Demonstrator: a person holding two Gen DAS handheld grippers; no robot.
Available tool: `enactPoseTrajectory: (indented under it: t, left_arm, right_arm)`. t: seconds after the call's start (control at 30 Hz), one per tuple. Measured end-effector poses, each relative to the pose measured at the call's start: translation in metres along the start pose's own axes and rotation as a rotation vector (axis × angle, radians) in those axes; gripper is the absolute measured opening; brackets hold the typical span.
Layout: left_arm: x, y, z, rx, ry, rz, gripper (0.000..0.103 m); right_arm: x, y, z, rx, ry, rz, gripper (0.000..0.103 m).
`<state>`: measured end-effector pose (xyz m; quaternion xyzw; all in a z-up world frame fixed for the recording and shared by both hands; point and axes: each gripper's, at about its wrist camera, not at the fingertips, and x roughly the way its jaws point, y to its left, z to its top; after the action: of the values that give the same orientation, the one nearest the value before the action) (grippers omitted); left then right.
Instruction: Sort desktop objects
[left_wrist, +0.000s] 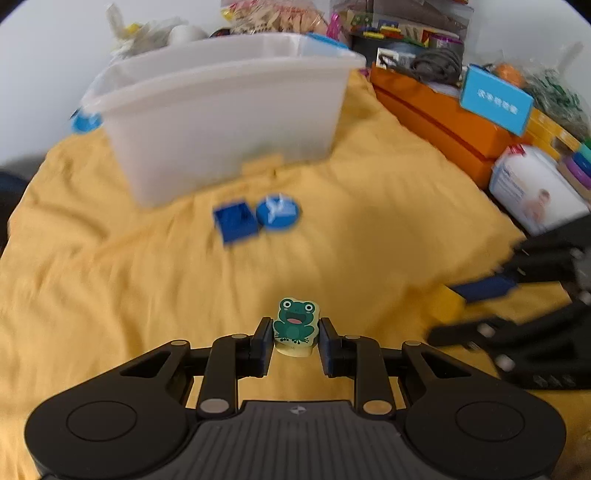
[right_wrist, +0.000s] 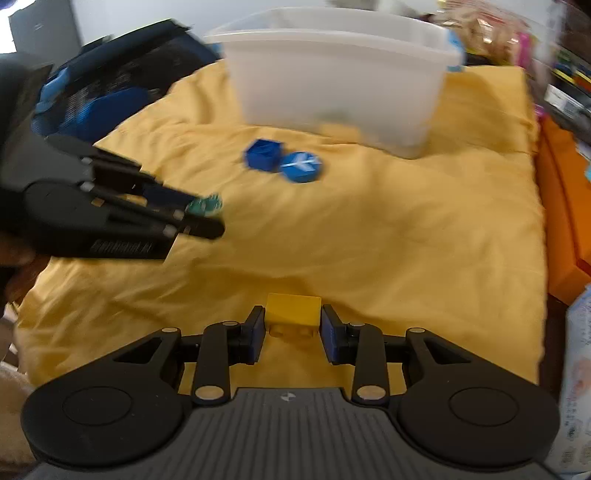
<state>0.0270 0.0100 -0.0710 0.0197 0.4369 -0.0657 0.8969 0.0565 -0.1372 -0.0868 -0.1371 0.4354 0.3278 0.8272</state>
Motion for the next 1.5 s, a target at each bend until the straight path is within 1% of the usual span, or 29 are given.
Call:
enactPoseTrajectory:
  t: [0.1,0.23,0.3,0.4,0.5,0.53,0.6,0.73,0.77,0.9,0.97,1.1,1.17,1.23,1.3,1.33,1.37,1.43,1.5]
  left_arm:
    - [-0.004,-0.004,-0.018,0.014,0.011,0.013,0.029]
    - [-0.006,-0.002,-0.028,0.007,0.009,0.019,0.029]
    - [-0.008,-0.002,-0.031,0.009,0.006,0.025,0.029]
    - [-0.008,-0.005,-0.032,0.016,0.001,0.033,0.029]
    - [-0.008,-0.008,-0.032,0.034,0.000,0.039,0.029]
    - [-0.008,-0.009,-0.032,0.037,0.000,0.039,0.029]
    - [-0.009,-0.009,-0.033,0.036,-0.002,0.036,0.029]
    - [-0.010,-0.009,-0.034,0.037,-0.003,0.035,0.029]
    - [-0.010,-0.010,-0.034,0.039,-0.003,0.035,0.029]
    - [-0.010,-0.010,-0.034,0.042,-0.004,0.034,0.029]
    - [-0.011,-0.010,-0.034,0.037,-0.006,0.035,0.030]
    - [-0.010,-0.010,-0.034,0.035,-0.006,0.037,0.030]
    - [-0.011,-0.010,-0.034,0.033,-0.005,0.036,0.030]
    - [-0.011,-0.010,-0.034,0.035,-0.006,0.036,0.030]
    - [-0.011,-0.010,-0.034,0.033,-0.007,0.036,0.031]
    - [-0.011,-0.010,-0.034,0.033,-0.007,0.036,0.031]
    - [-0.010,-0.010,-0.034,0.034,-0.005,0.036,0.031]
    - [-0.009,-0.011,-0.034,0.040,-0.003,0.038,0.031]
    - [-0.008,-0.010,-0.034,0.042,-0.003,0.038,0.031]
  right_arm:
    - [0.008,0.012,-0.003,-0.040,0.012,0.014,0.036]
    - [0.006,0.020,-0.009,-0.077,0.000,-0.024,0.044]
    - [0.004,0.019,-0.015,-0.065,0.001,-0.035,0.045]
    - [0.004,0.017,-0.022,-0.028,-0.025,-0.033,0.045]
    - [0.003,0.021,-0.023,-0.041,-0.032,-0.041,0.041]
    - [0.001,0.020,-0.022,-0.038,-0.024,-0.037,0.034]
    - [-0.004,0.020,-0.018,-0.035,-0.022,-0.040,0.034]
    - [-0.014,0.023,-0.009,-0.075,-0.040,-0.073,0.034]
    - [-0.015,0.025,-0.006,-0.093,-0.029,-0.085,0.034]
    - [-0.010,0.035,-0.001,-0.224,0.084,-0.141,0.034]
    - [-0.011,0.035,0.001,-0.257,0.098,-0.145,0.034]
    - [-0.017,0.038,0.004,-0.293,-0.013,-0.119,0.034]
    - [-0.016,0.043,0.001,-0.322,-0.049,-0.122,0.034]
    - [-0.018,0.043,-0.001,-0.295,-0.054,-0.132,0.035]
    - [-0.022,0.034,-0.001,-0.198,-0.053,-0.122,0.036]
    - [-0.024,0.029,-0.002,-0.159,-0.063,-0.119,0.040]
    - [-0.024,0.024,-0.004,-0.134,-0.070,-0.114,0.046]
    - [-0.019,0.018,-0.007,-0.146,-0.064,-0.118,0.047]
    - [-0.010,0.014,-0.011,-0.180,-0.061,-0.116,0.045]
